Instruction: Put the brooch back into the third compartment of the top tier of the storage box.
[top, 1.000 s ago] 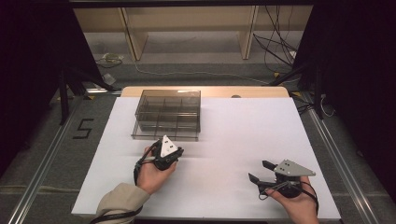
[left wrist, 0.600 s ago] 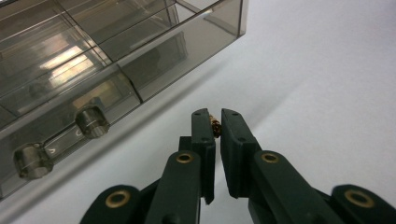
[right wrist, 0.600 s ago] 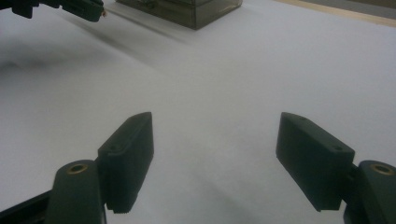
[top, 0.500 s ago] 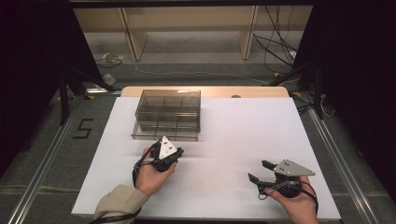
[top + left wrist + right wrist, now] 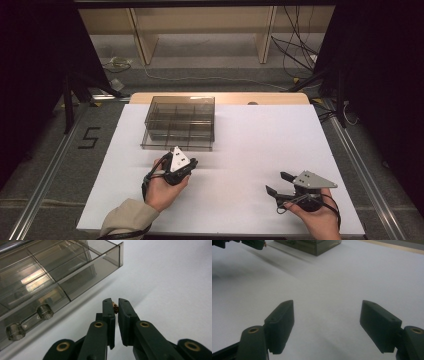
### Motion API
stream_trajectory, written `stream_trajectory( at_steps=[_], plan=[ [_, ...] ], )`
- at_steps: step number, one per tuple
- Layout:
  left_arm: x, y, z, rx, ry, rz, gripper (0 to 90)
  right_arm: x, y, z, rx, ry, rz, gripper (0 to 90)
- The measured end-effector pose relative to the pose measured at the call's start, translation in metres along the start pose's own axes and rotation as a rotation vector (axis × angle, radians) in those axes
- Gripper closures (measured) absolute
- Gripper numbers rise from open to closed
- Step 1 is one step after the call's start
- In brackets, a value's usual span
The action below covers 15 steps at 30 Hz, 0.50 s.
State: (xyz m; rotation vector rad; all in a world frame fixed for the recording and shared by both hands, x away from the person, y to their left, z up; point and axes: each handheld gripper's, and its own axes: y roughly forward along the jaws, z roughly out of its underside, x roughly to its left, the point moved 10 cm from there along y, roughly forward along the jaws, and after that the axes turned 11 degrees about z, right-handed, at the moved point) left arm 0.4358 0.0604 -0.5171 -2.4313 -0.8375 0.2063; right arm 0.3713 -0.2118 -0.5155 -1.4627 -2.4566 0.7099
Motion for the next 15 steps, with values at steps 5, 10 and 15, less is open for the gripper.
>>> stream_trajectory(
  at_steps=[5, 10, 15],
  plan=[
    [-0.0021, -0.0007, -0.0015, -0.004, 0.005, 0.004, 84.1, 0.0000, 0.0000, 0.0000, -0.001, 0.000, -0.001, 28.3],
    [-0.0041, -0.0026, -0.0034, -0.013, 0.005, 0.007, 84.1, 0.0000, -0.0002, 0.0000, 0.001, -0.001, 0.000, 28.4],
    [-0.0053, -0.0037, -0.0048, -0.017, 0.010, 0.008, 84.1, 0.0002, -0.0003, 0.0000, 0.002, 0.001, 0.000, 28.3]
  ],
)
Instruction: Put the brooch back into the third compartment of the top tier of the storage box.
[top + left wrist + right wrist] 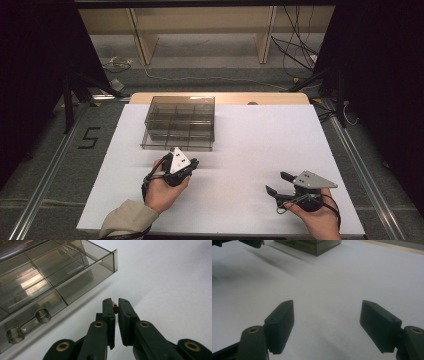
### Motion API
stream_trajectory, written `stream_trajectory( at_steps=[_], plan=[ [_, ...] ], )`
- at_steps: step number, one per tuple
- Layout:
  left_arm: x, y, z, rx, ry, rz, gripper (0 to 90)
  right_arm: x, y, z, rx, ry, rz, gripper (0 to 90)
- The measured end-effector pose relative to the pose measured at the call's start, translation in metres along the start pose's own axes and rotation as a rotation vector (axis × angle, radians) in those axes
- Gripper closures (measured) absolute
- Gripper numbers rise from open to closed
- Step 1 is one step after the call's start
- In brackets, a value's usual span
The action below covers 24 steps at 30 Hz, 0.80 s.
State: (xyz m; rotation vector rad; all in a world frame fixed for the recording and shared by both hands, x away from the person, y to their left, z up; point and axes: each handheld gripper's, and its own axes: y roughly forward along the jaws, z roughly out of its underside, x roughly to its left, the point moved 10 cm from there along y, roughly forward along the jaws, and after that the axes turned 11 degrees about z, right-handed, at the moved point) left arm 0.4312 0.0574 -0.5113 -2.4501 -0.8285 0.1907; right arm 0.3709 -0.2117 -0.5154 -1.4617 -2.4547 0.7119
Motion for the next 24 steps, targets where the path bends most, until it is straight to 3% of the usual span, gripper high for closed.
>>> stream_trajectory(
  at_steps=[24],
  plan=[
    [0.0001, -0.0033, -0.0067, -0.025, 0.003, -0.007, 84.1, 0.0005, 0.0006, 0.0002, 0.002, -0.001, -0.001, 28.3]
  ],
)
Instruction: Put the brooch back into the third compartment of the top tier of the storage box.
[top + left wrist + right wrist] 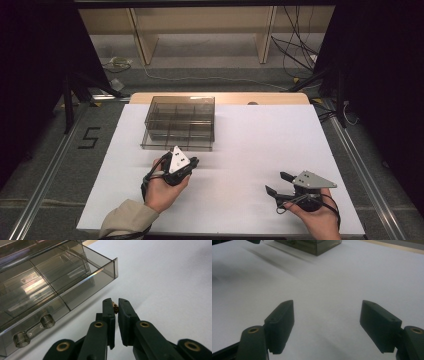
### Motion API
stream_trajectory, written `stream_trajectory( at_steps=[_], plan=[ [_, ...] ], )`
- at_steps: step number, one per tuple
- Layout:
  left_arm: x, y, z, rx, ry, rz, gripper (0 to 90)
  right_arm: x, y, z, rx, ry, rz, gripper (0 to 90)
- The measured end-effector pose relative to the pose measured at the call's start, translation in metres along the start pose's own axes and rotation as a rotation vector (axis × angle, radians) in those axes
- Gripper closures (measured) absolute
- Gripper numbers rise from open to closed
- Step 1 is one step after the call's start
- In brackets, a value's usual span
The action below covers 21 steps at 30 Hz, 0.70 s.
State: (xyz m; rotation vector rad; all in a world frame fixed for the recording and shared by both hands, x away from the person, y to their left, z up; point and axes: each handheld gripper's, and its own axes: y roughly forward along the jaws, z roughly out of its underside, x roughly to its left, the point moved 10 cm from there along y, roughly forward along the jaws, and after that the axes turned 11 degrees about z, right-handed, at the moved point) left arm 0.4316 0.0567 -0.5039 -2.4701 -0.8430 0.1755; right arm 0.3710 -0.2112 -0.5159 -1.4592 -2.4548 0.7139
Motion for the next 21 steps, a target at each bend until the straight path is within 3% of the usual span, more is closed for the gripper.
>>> stream_trajectory(
  at_steps=[21],
  plan=[
    [0.0010, -0.0024, -0.0061, -0.017, 0.012, -0.006, 84.1, 0.0000, 0.0001, 0.0001, 0.001, -0.001, 0.001, 28.4]
  ],
)
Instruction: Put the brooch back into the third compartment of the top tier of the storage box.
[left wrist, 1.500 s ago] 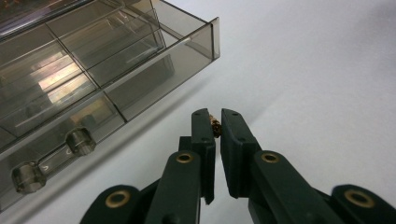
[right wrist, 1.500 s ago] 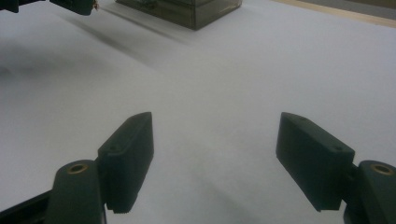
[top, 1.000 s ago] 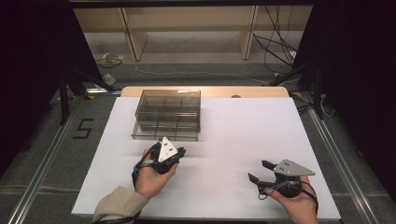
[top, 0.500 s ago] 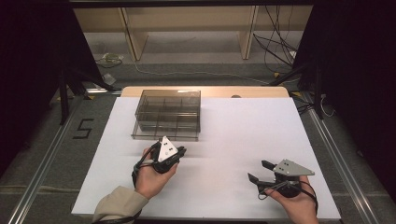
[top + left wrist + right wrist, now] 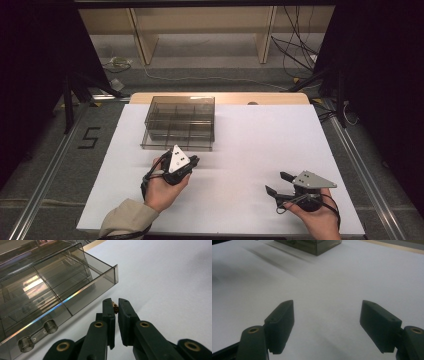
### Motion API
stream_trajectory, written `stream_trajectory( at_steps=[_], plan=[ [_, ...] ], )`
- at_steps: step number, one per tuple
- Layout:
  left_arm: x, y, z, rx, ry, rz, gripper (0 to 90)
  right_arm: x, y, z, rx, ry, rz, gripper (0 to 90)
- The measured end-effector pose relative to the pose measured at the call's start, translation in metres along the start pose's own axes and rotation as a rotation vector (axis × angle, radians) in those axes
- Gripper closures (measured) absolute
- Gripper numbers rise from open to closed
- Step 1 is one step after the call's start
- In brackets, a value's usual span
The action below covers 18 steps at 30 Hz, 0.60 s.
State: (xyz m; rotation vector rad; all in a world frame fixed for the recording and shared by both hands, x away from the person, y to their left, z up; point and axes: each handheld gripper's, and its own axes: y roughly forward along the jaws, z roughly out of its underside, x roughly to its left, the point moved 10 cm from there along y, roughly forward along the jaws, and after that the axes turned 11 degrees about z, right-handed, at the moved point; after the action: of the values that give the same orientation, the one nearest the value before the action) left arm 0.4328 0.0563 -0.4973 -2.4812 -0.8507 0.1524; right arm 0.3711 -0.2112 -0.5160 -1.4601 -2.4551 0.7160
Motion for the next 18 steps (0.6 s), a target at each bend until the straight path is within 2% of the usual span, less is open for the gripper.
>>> stream_trajectory(
  at_steps=[18],
  plan=[
    [0.0012, -0.0016, -0.0036, -0.007, 0.005, -0.004, 84.1, 0.0001, 0.0000, -0.0004, -0.002, 0.001, -0.001, 28.4]
  ],
)
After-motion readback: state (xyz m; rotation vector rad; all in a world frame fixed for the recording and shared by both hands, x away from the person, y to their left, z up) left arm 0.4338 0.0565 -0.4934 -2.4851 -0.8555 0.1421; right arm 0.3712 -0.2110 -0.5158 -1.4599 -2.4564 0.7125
